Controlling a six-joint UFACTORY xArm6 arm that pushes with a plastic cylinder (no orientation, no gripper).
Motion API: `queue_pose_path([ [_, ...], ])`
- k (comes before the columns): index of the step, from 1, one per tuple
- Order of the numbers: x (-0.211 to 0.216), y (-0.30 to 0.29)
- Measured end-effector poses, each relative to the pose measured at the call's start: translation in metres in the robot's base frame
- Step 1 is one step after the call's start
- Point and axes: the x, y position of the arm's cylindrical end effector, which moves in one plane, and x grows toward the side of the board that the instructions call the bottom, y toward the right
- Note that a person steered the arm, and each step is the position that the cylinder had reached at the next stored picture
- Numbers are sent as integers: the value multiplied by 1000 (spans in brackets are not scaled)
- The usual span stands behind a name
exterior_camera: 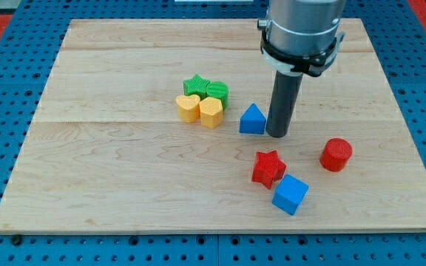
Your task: Move the group of blocks left a bit
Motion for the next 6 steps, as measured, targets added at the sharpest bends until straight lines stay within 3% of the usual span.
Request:
queue_pose_path([
  [4,-21,-25],
  [6,-11,-50],
])
